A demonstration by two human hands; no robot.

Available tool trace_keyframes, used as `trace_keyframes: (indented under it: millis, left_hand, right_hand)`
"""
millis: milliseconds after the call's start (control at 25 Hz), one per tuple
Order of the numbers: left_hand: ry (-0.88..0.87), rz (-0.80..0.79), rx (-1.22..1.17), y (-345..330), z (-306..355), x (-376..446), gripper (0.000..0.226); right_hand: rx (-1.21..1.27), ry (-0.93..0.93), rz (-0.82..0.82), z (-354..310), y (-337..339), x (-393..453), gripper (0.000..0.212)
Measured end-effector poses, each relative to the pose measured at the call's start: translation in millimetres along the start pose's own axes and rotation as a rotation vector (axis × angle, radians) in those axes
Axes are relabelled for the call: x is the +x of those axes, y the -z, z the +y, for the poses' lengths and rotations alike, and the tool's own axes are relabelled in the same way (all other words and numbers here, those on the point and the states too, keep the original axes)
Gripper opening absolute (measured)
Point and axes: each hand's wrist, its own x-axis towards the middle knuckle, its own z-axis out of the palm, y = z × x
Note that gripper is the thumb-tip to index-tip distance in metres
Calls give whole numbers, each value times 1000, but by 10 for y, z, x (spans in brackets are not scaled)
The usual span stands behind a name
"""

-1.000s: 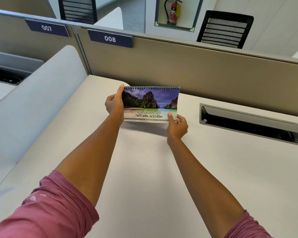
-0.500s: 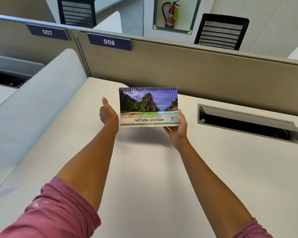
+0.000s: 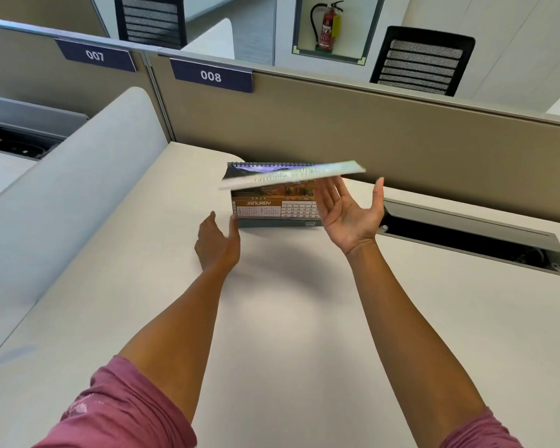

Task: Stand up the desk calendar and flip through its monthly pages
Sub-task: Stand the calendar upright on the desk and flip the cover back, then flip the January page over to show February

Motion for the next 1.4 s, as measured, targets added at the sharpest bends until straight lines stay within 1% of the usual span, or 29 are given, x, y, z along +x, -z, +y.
trace_keyframes:
  millis: [80, 120, 280, 400, 520, 600, 720, 800, 840, 920, 1040, 1120, 1200, 1280, 1400]
  left_hand:
    - [-127, -82, 104, -44, -59, -34, 76]
    - [-162, -137, 145, -70, -90, -41, 81]
    - [-184, -339, 279, -173, -228, -32, 109]
    - [-192, -416, 315, -232, -316, -7, 130]
    - [-195, -468, 341, -251, -366, 43, 144]
    - [-203, -485, 370, -251, -386, 73, 149]
    - [-206, -503, 388, -247, -386, 123, 154]
    - [-198, -504, 384, -252, -381, 133, 156]
    - [-199, -502, 386, -255, -375, 138, 157]
    - [-194, -515, 391, -252, -367, 152, 158]
    - [-180, -523, 393, -240, -367, 152, 158]
    - [-174, -525, 393, -231, -361, 151, 159]
    - [-166, -525, 392, -228, -352, 146, 159]
    - [-159, -524, 396, -220, -338, 143, 160]
    - [-148, -536, 396, -212, -326, 157, 161]
  right_hand:
    - [38, -1, -74, -40, -132, 77, 89]
    - [44, 3, -94, -60, -184, 120, 89]
    - [41, 28, -123, -149, -320, 301, 90]
    - [48, 64, -109, -230, -363, 424, 91]
    - [19, 115, -71, -286, -374, 504, 86]
    - [-59, 209, 27, -287, -335, 529, 75]
    - [-232, 440, 355, -226, -102, 513, 50]
    - [-333, 511, 581, -128, 137, 452, 36]
    - [-407, 508, 670, -62, 264, 418, 32]
    - [-626, 419, 794, 101, 508, 354, 30]
    - [-973, 267, 865, 317, 766, 288, 32]
    - [-1112, 193, 844, 391, 822, 274, 37]
    - [-1203, 144, 786, 427, 830, 283, 42]
    - [-1262, 133, 731, 458, 815, 285, 46]
    - [-1315, 164, 686, 495, 788, 269, 47]
